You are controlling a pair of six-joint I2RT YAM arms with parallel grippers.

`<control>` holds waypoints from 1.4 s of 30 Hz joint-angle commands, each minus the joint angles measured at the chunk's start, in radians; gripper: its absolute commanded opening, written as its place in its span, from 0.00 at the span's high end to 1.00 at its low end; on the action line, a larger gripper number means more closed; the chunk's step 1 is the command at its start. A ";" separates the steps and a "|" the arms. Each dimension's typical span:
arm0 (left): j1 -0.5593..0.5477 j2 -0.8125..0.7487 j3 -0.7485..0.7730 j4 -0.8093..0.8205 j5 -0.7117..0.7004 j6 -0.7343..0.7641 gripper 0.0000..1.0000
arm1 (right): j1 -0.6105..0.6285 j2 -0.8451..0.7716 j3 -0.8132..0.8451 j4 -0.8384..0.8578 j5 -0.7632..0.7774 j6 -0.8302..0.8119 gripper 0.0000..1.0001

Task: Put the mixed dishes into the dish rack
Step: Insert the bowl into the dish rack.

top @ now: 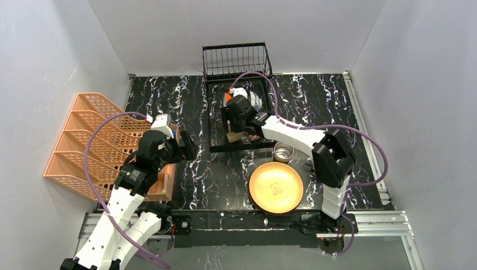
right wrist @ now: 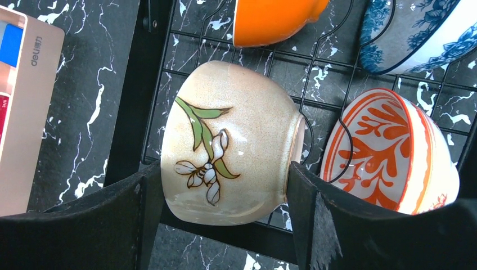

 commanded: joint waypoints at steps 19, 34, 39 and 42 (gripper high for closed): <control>-0.001 -0.004 -0.008 0.003 -0.013 0.014 0.02 | -0.001 0.044 0.020 0.044 -0.033 0.192 0.95; -0.001 -0.003 -0.008 0.005 -0.019 0.012 0.02 | -0.003 0.008 -0.001 0.032 0.000 0.185 0.23; -0.002 -0.001 -0.008 0.004 -0.019 0.012 0.02 | -0.003 -0.002 -0.003 0.028 0.008 0.184 0.07; -0.001 -0.001 -0.008 0.003 -0.018 0.012 0.02 | -0.003 -0.005 -0.003 0.023 0.016 0.182 0.01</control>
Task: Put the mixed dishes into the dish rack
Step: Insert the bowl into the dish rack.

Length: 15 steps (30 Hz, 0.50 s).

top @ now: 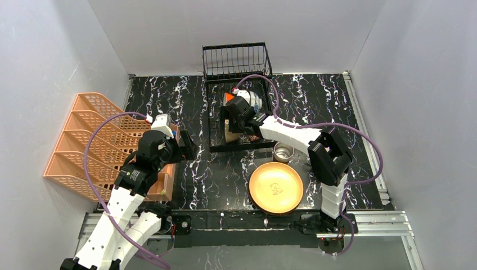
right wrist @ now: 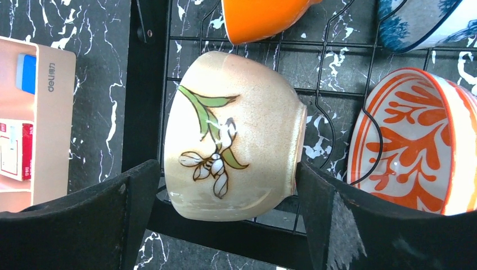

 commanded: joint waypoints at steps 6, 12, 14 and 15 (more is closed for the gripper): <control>-0.001 0.000 -0.008 0.003 -0.014 0.014 0.02 | 0.002 -0.058 0.005 -0.006 0.041 0.005 0.01; -0.001 0.004 -0.008 0.004 -0.013 0.014 0.02 | 0.002 -0.095 0.030 -0.045 0.105 -0.017 0.01; -0.001 0.007 -0.008 0.004 -0.013 0.014 0.02 | 0.003 -0.117 0.025 -0.046 0.118 -0.024 0.01; -0.001 0.010 -0.007 0.004 -0.013 0.014 0.02 | 0.002 -0.129 0.023 -0.047 0.119 -0.027 0.01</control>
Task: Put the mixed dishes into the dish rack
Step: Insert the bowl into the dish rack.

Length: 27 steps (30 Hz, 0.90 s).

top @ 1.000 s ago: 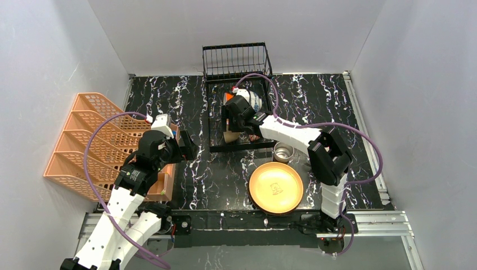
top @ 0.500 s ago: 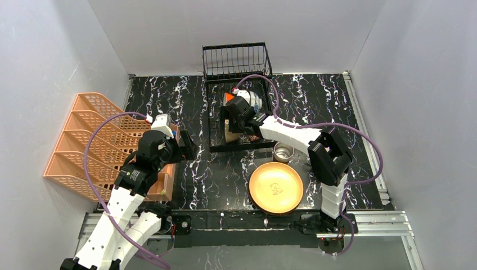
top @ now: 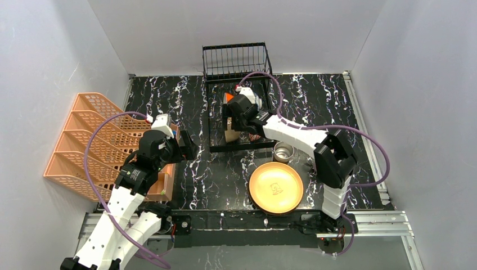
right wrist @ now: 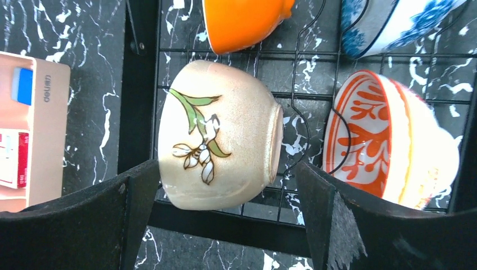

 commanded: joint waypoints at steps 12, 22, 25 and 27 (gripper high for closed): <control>-0.001 0.058 0.006 0.002 0.022 0.023 0.02 | 0.003 -0.296 -0.036 -0.031 0.044 -0.065 0.01; -0.001 0.212 0.073 0.024 0.049 0.015 0.05 | 0.004 -0.577 -0.209 -0.084 0.045 -0.065 0.03; -0.002 0.284 0.078 0.048 0.049 0.008 0.08 | 0.002 -0.672 -0.246 -0.110 0.054 -0.066 0.04; -0.003 0.342 0.079 0.073 0.072 -0.002 0.10 | 0.003 -0.732 -0.273 -0.127 0.073 -0.069 0.04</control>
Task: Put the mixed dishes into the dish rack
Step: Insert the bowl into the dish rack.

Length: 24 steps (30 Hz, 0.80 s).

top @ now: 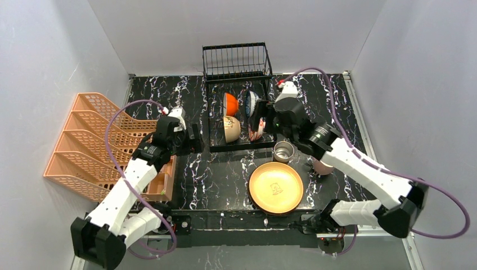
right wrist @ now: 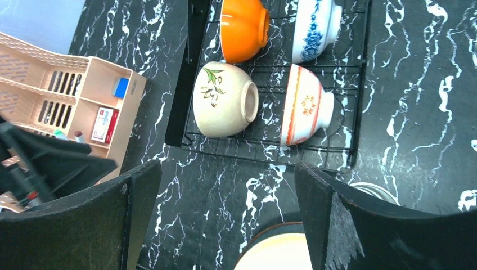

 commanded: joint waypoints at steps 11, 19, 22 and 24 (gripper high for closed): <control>-0.020 0.358 0.070 0.196 0.097 -0.072 0.22 | 0.003 -0.276 -0.114 -0.138 0.056 0.007 0.05; -0.028 0.472 0.103 0.222 0.024 -0.067 0.33 | 0.003 -0.301 -0.150 -0.145 0.043 0.019 0.05; -0.031 0.522 0.113 0.238 0.024 -0.088 0.42 | 0.002 -0.303 -0.158 -0.145 0.036 0.022 0.05; -0.035 0.556 0.125 0.236 0.024 -0.099 0.54 | 0.003 -0.305 -0.160 -0.149 0.035 0.026 0.05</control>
